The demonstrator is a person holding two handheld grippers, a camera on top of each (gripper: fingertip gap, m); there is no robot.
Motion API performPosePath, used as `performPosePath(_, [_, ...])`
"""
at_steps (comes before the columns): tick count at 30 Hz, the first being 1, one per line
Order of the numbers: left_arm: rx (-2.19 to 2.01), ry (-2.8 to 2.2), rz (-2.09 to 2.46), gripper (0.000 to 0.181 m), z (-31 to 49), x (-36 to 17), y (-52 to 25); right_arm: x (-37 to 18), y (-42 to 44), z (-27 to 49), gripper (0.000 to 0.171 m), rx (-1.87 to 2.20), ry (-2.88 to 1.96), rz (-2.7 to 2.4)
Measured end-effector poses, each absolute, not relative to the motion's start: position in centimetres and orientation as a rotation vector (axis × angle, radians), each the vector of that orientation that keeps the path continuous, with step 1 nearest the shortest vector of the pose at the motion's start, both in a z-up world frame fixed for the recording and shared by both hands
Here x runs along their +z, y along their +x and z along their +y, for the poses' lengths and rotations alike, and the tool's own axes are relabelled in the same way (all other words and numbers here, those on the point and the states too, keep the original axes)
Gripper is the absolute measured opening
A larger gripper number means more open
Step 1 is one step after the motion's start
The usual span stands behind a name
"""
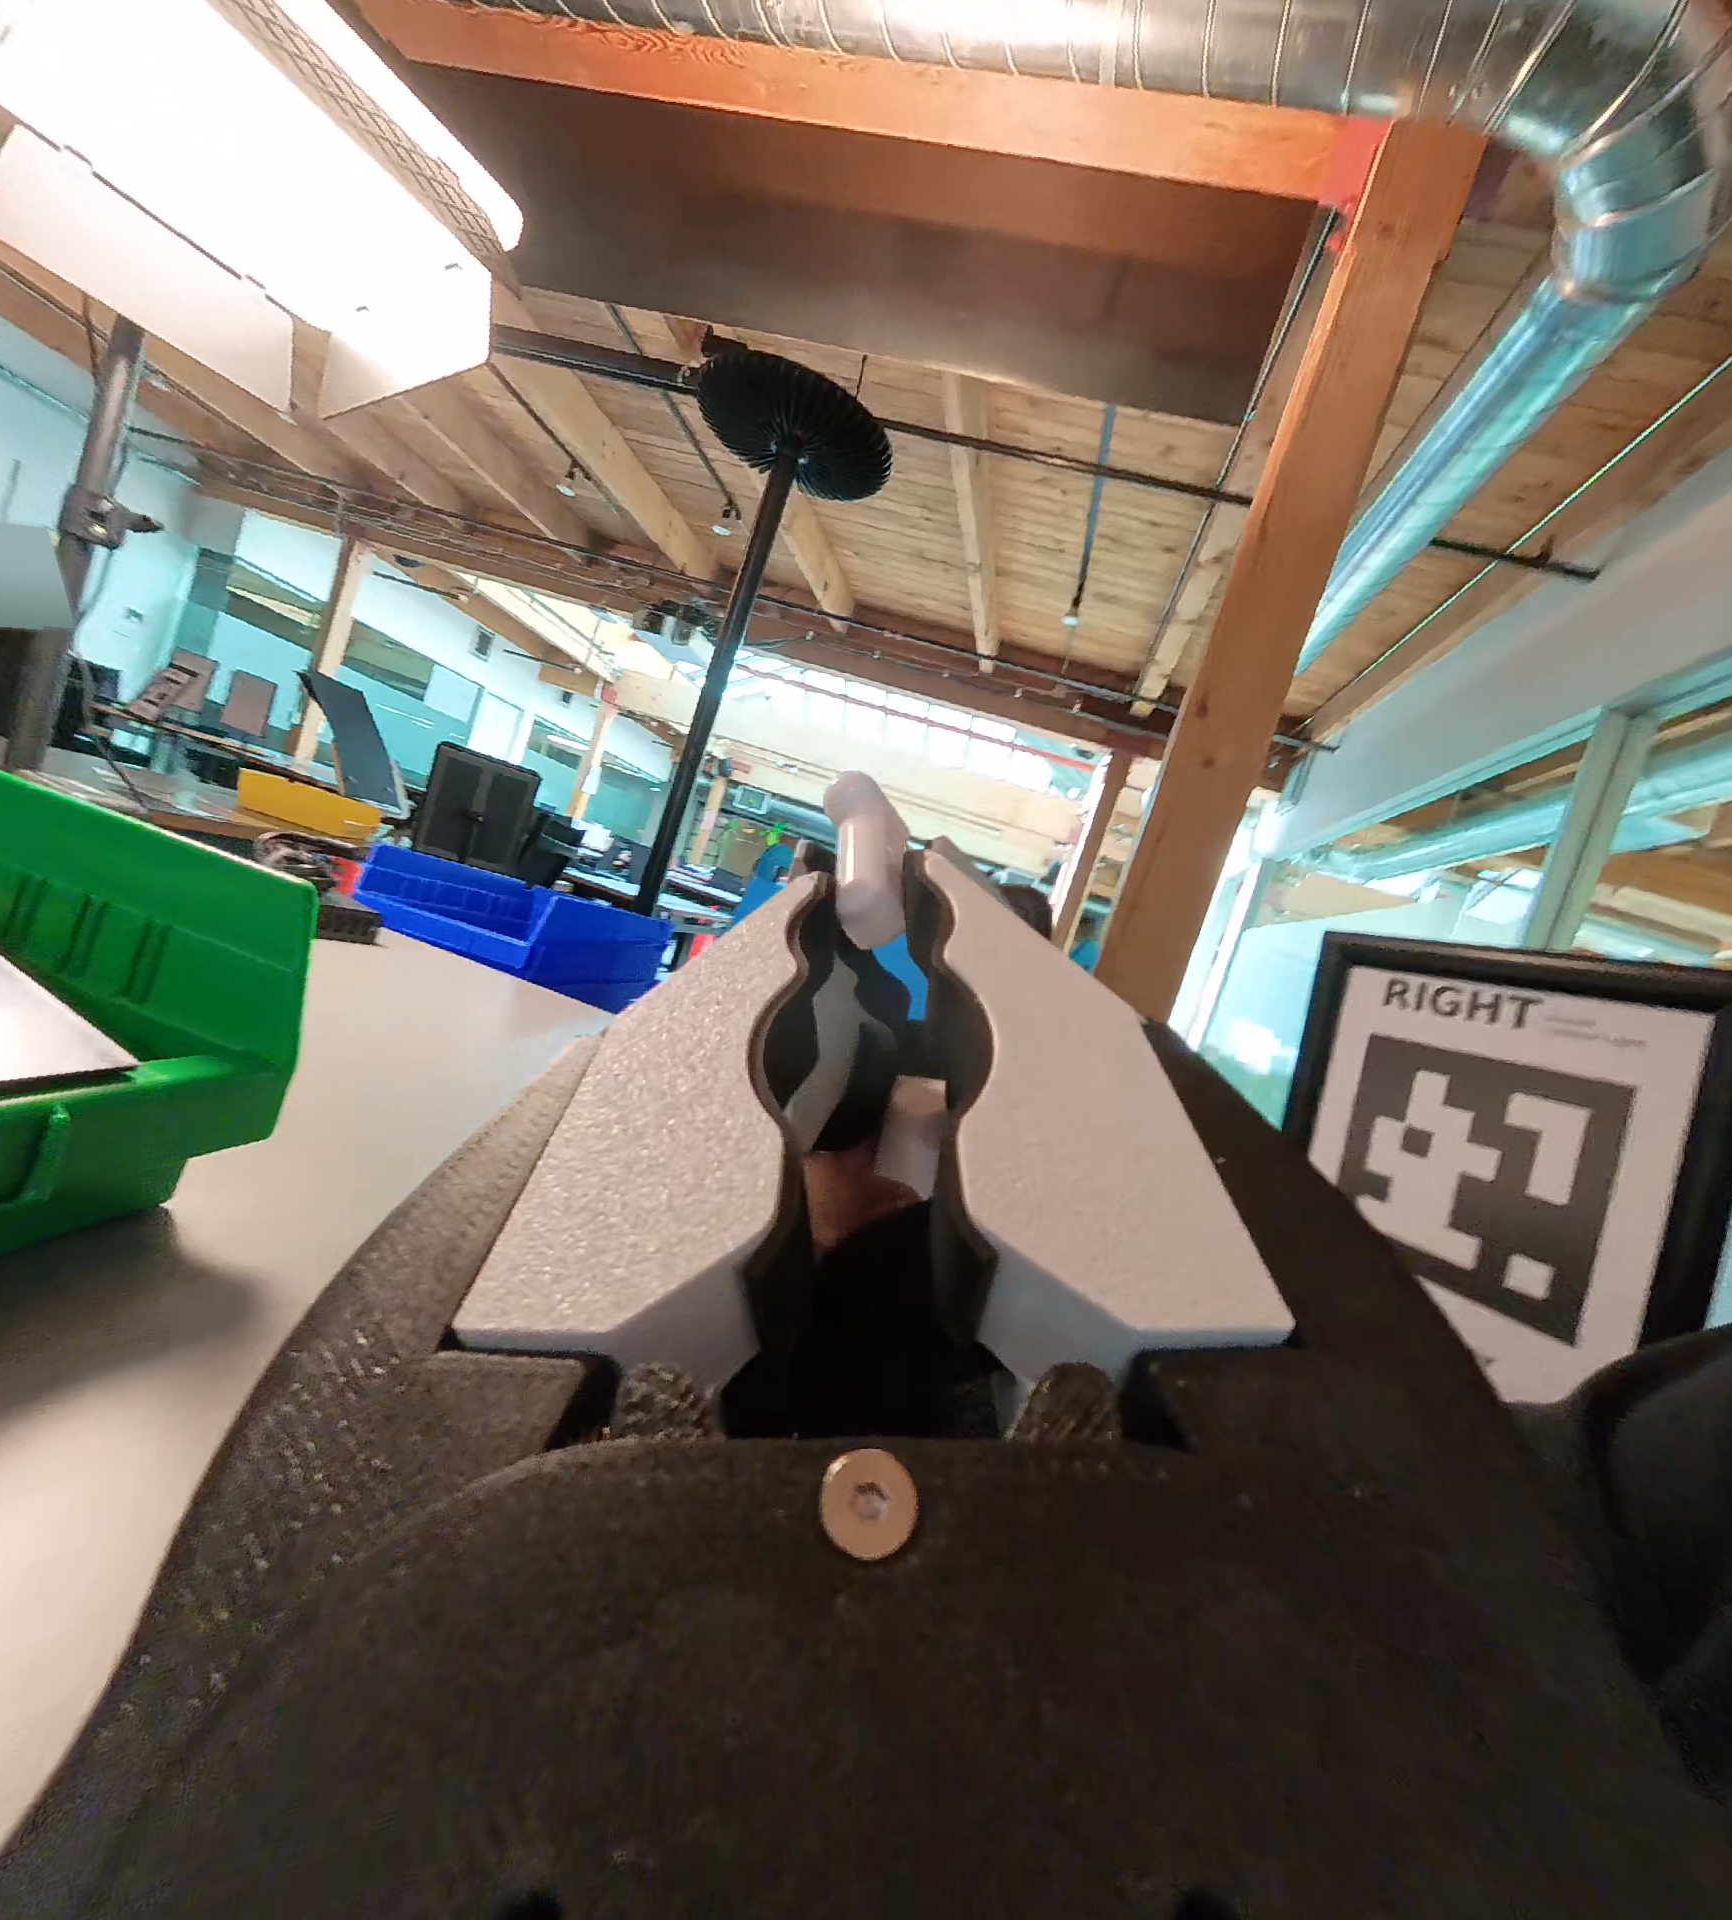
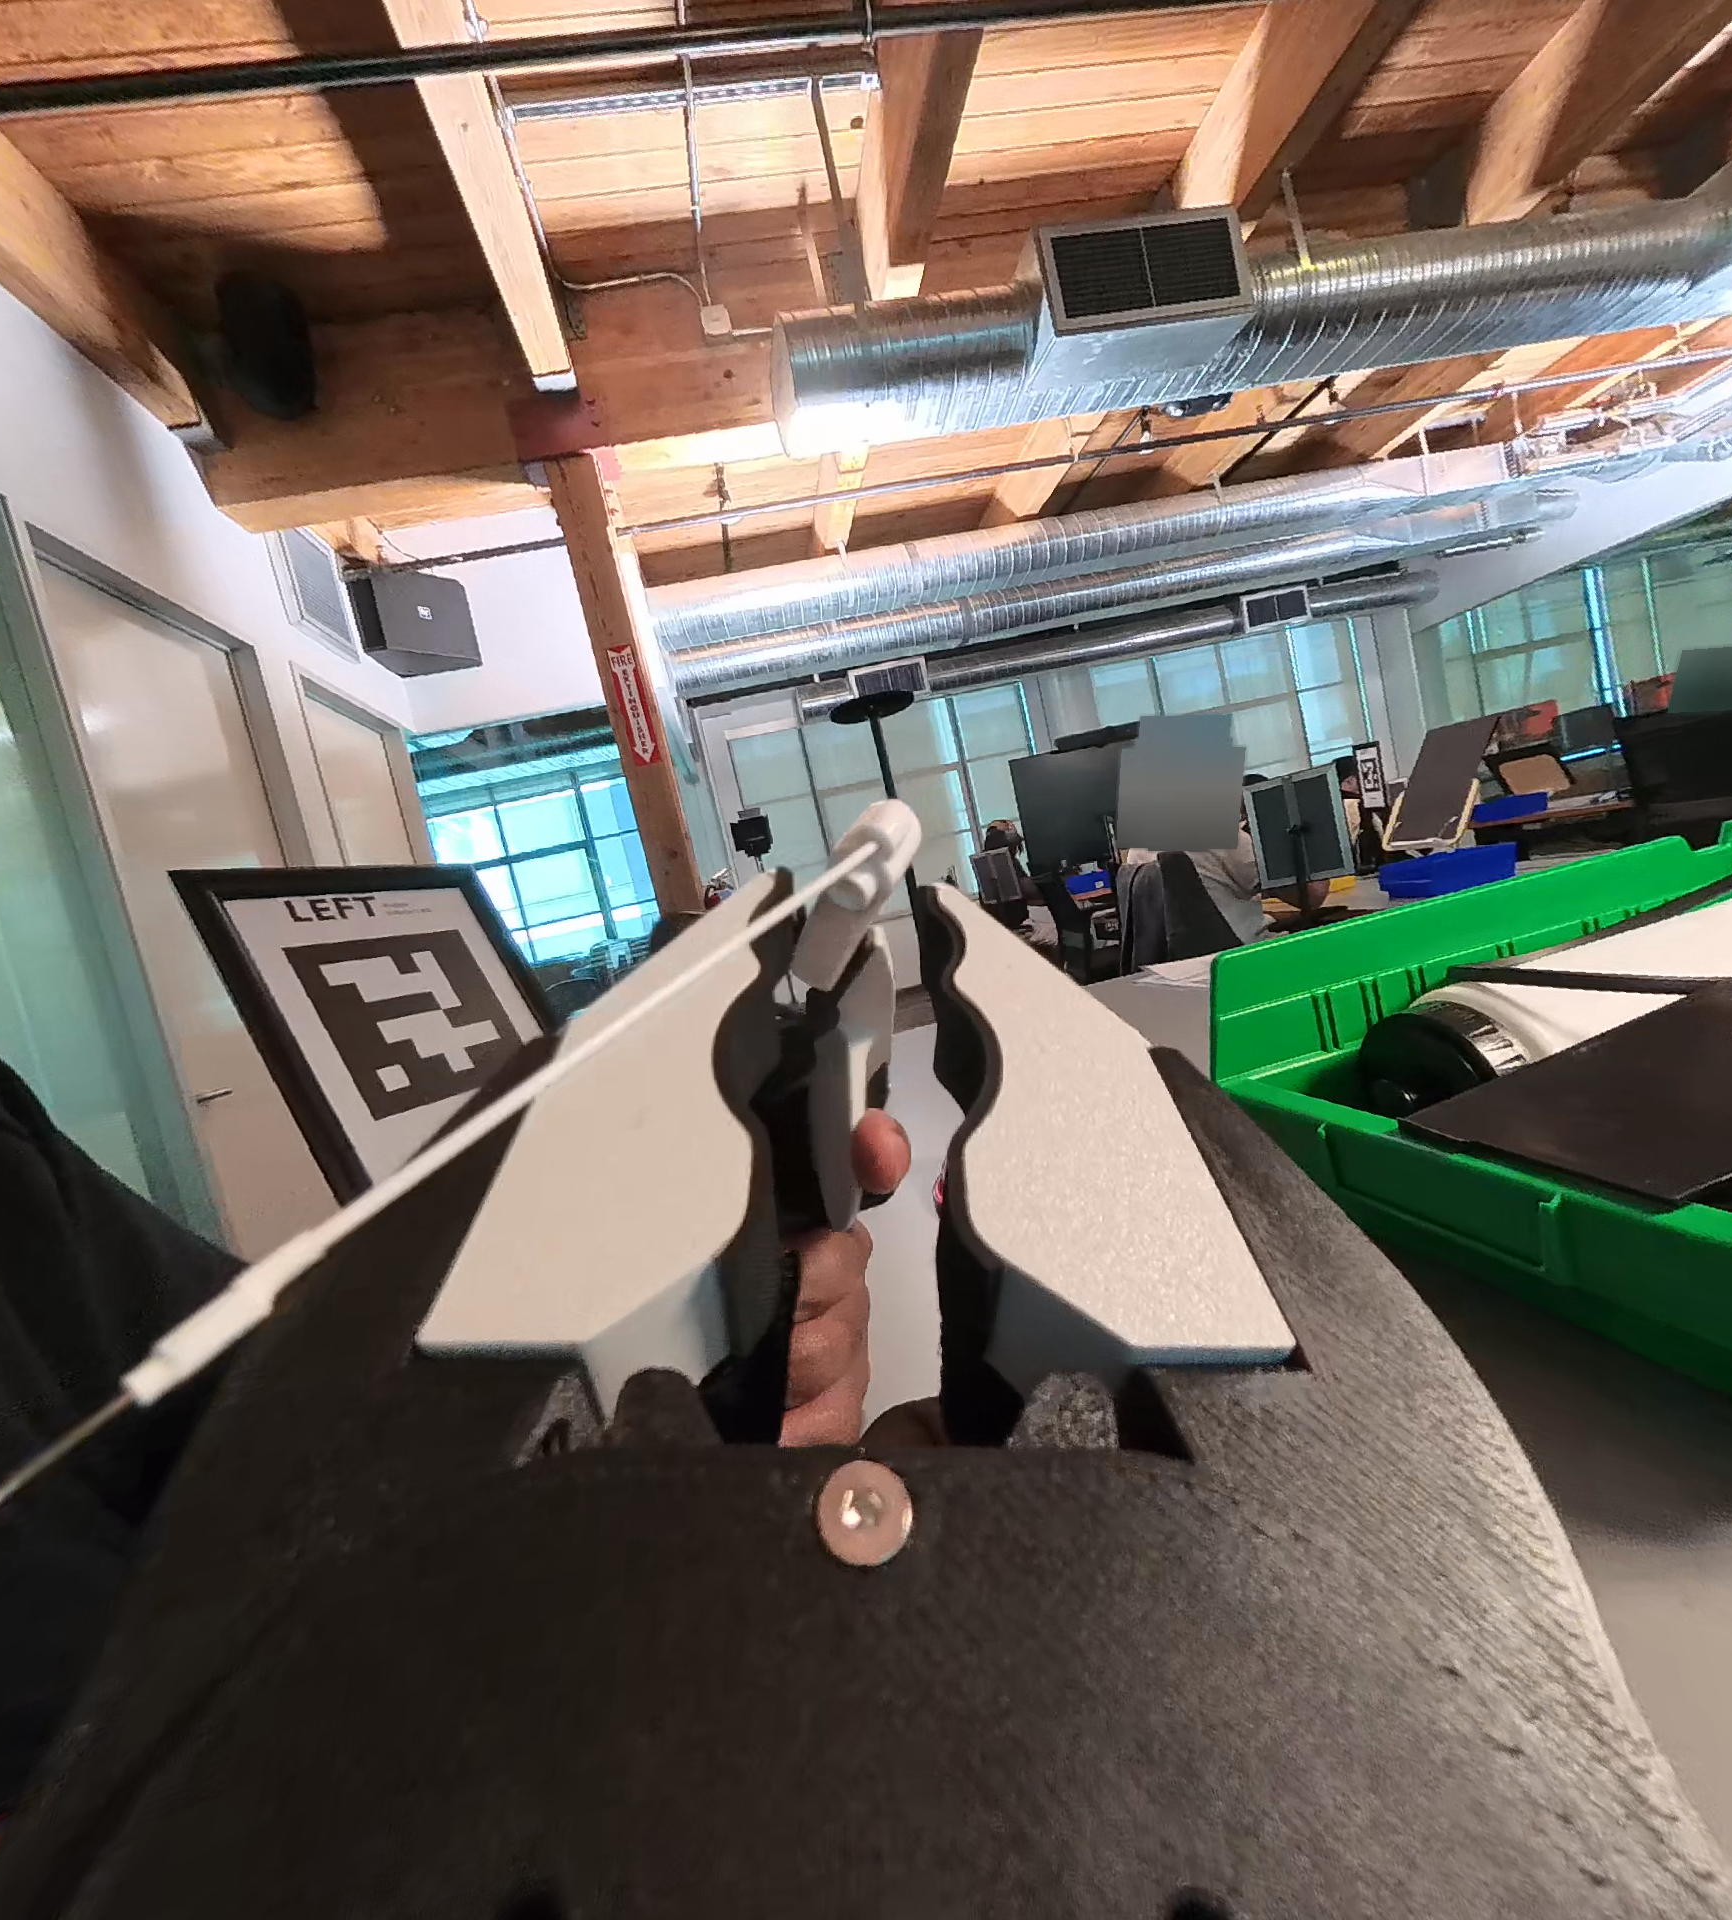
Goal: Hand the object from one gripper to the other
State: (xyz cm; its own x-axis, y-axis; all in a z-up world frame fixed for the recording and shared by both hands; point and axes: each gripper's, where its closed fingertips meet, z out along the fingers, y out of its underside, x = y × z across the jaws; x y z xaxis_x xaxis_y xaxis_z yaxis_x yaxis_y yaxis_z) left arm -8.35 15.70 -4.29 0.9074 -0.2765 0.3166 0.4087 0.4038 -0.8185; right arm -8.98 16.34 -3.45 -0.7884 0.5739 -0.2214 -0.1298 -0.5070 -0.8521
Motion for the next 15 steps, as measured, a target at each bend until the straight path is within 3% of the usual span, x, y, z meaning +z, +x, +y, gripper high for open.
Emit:
performPosePath(9, [-0.377, -1.129, -0.101, 0.015, 16.11, -4.73, -7.9, -3.61, -9.02, 16.04, 0.015, 2.314, -0.687, -1.273])
performPosePath(11, [-0.396, -1.143, -0.111, 0.033, 16.02, -4.85, -8.27, -3.56, -8.94, 16.03, 0.014, 2.316, -0.681, -1.272])
performPosePath(15, [-0.468, -1.187, -0.083, 0.038, 16.05, -5.21, -7.94, -3.69, -8.76, 15.62, 0.014, 2.326, -0.667, -1.309])
